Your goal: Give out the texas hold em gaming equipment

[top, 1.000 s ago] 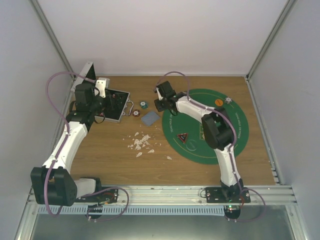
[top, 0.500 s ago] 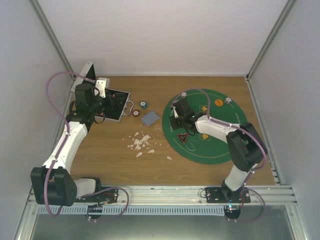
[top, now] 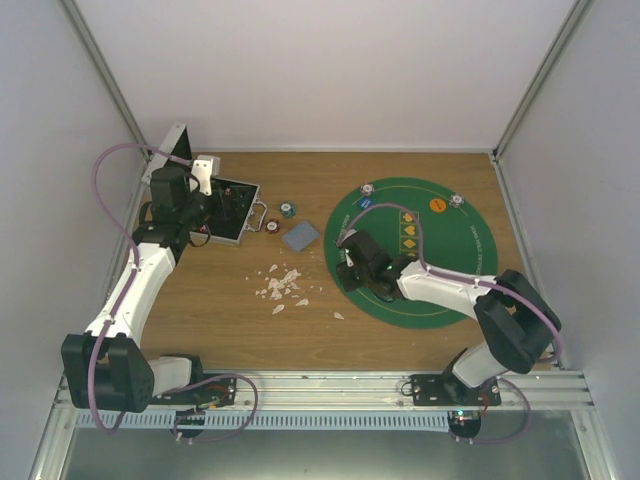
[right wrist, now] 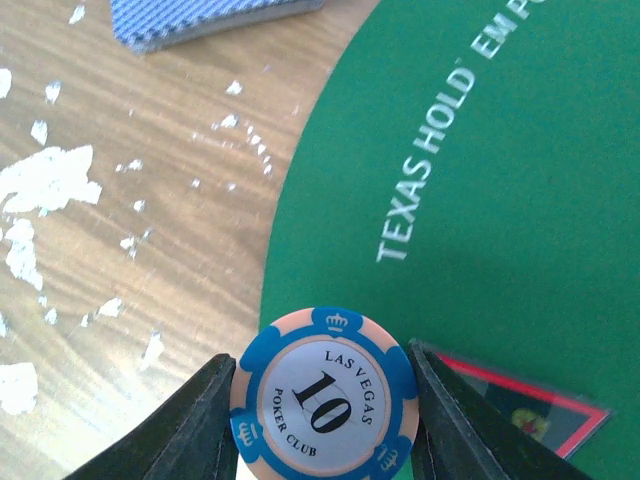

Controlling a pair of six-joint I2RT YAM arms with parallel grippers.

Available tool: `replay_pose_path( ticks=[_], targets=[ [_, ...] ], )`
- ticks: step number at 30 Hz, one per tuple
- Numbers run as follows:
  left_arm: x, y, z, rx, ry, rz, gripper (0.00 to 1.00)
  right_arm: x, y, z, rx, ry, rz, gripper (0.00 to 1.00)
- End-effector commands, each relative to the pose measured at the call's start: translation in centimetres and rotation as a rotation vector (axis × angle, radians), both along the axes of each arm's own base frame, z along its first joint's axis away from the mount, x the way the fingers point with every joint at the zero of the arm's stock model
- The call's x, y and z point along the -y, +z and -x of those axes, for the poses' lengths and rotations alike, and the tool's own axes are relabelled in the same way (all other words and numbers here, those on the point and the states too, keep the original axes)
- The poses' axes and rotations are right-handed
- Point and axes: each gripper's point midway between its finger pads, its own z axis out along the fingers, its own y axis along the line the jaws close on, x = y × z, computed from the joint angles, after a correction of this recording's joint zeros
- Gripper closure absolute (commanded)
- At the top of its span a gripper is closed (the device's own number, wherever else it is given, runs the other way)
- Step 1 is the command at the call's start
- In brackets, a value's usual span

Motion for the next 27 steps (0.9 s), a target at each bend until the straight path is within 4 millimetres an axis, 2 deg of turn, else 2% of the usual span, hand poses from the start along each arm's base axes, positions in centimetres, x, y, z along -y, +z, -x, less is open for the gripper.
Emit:
replay_pose_path(
  ticks=[1, 9, 17, 27],
  targets=[
    [0.5, 1.4, -0.3, 0.056, -0.014, 0.006, 0.02, -0.5, 0.1, 1.1, 0.022, -0.026, -0.030, 0.69],
    [0.4, 1.4, -0.3, 0.058, -0.003, 0.000, 0.03, -1.0, -1.5, 2.8, -0.013, -0.024, -0.022, 0.69],
    [0.5, 1.6, -0.3, 0.062, -0.005, 0.000, 0.02, 0.3, -2.7, 2.9, -0.013, -0.071, 0.020, 0.69],
    [0.4, 1.7, -0.2, 0.064, -0.004, -0.001, 0.02, 0.2, -3.7, 2.3, -0.008, -0.072, 0.051, 0.68]
  ],
)
